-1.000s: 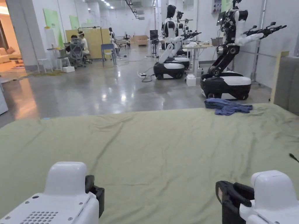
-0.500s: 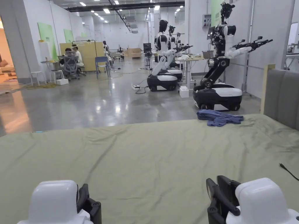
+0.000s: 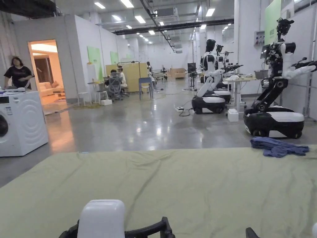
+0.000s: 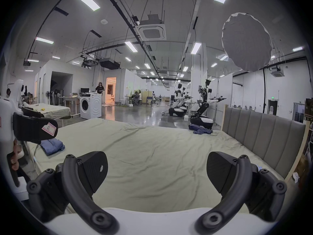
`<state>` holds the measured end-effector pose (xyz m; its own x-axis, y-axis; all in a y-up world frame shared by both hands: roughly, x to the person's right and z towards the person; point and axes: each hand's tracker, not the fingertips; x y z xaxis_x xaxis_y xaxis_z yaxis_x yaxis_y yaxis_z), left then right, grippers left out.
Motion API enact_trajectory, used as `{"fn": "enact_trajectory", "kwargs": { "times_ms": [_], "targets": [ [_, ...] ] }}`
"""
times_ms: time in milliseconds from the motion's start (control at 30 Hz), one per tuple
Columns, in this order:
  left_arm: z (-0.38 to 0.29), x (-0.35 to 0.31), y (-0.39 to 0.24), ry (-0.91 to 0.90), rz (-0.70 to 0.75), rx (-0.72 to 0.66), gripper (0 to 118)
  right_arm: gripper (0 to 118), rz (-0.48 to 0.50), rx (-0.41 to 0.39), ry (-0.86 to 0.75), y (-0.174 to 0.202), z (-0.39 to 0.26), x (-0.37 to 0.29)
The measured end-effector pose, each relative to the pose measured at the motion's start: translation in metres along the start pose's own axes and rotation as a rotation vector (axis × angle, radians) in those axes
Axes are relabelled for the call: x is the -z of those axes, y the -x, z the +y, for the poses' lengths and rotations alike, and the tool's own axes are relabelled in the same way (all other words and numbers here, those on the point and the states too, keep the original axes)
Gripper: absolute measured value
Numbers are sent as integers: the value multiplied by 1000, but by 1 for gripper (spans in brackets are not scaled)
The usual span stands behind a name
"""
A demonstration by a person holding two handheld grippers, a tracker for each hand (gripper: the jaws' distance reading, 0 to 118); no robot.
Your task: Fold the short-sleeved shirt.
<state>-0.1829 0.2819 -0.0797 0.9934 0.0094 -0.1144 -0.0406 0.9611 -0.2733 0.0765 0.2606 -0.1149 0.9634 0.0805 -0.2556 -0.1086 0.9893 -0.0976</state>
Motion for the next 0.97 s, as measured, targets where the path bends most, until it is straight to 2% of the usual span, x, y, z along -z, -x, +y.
{"fn": "enact_trajectory", "kwargs": {
  "times_ms": [67,167,267,367,567,967],
  "targets": [
    [0,-2,-6,-30,29,8,118,117,-1,-9,20,2,-2,3],
    [2,-7,-16,-62,163,35,118,117,3,-7,38,2,-6,7],
    [2,-7,-16,-56,129,8,118,117,5,-1,54,1,-7,9],
    [6,-7,-10,-37,37,-57,118,117,-3,0,58,-4,-10,11],
    [6,-4,-15,-75,97,6,118,117,-8,19,76,-11,-15,14],
    [1,2,-24,-72,92,39,118,117,-9,34,79,-14,-18,13]
  ]
}}
